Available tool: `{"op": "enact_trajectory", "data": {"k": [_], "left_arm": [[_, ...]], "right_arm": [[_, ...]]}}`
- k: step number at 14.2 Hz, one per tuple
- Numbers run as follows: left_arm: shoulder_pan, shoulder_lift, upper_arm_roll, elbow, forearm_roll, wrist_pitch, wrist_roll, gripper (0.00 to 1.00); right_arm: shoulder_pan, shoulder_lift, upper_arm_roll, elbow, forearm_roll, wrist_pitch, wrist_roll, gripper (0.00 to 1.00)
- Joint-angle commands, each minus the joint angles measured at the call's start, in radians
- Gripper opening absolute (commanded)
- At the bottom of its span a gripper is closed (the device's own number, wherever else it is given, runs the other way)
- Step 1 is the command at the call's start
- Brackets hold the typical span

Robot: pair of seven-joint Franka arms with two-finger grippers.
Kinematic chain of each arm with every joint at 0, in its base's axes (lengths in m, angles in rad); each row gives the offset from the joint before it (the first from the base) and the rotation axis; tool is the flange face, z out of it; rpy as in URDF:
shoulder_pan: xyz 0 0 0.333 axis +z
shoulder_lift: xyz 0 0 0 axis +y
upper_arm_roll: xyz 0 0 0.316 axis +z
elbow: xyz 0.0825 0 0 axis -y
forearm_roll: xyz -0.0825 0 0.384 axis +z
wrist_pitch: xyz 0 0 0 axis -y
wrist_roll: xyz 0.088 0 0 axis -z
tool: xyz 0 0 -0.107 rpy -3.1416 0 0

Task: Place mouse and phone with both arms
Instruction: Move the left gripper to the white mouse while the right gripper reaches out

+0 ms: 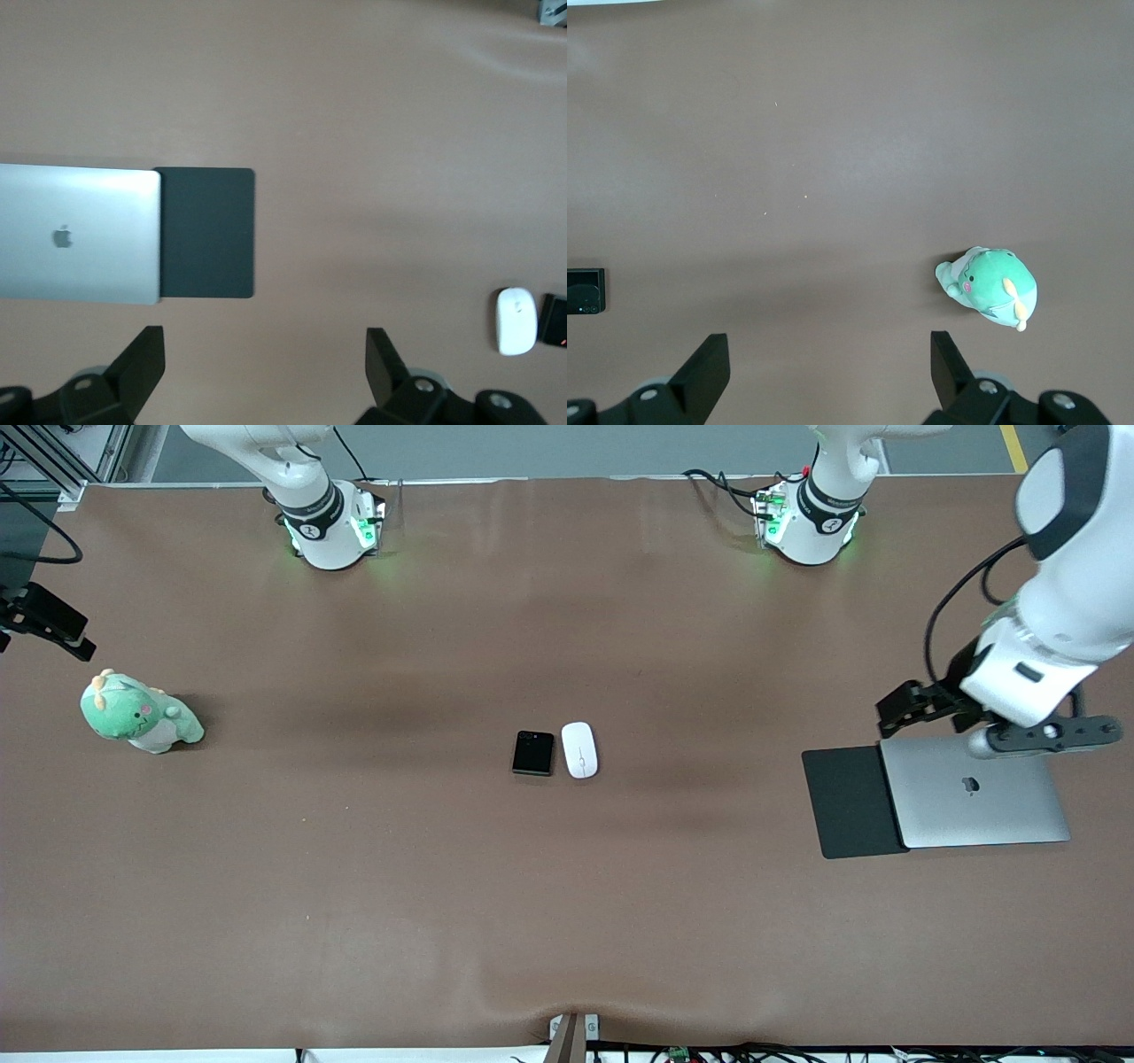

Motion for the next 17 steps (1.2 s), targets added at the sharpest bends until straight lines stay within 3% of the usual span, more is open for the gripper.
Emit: {"op": "enact_trajectory", "data": {"k": [1,3,7,12,14,17], "left_arm": [[-0.065,0.038,0.002,0.0,0.011,0.034,-0.078,1.0],[-0.088,0.041,0.0,-0.02,0.011,0.034,-0.089,1.0],[-0.206,0.142,0.0,-0.017,0.012,0.112,-0.229,1.0],[-0.306,0.265,0.0,-0.006,0.049,0.251,-0.382,1.0],[-0.362,0.347,0.003,0.044,0.06,0.293,-0.416,1.0],[-0.431,0.508,0.008,0.153,0.087,0.314,-0.453,1.0]], "right_arm": [[-0.012,0.008,0.004,0.011,0.016,0.001,-0.001,1.0],[-0.011,0.008,0.004,0.011,0.016,0.001,-0.001,1.0],[-0.012,0.013,0.005,0.01,0.019,0.001,-0.004,1.0],[0.005,0.105,0.01,0.008,0.021,0.044,-0.005,1.0],[0.051,0.109,0.009,0.008,0.025,0.049,-0.002,1.0],[0.075,0.141,0.009,0.005,0.111,0.047,-0.004,1.0]]}}
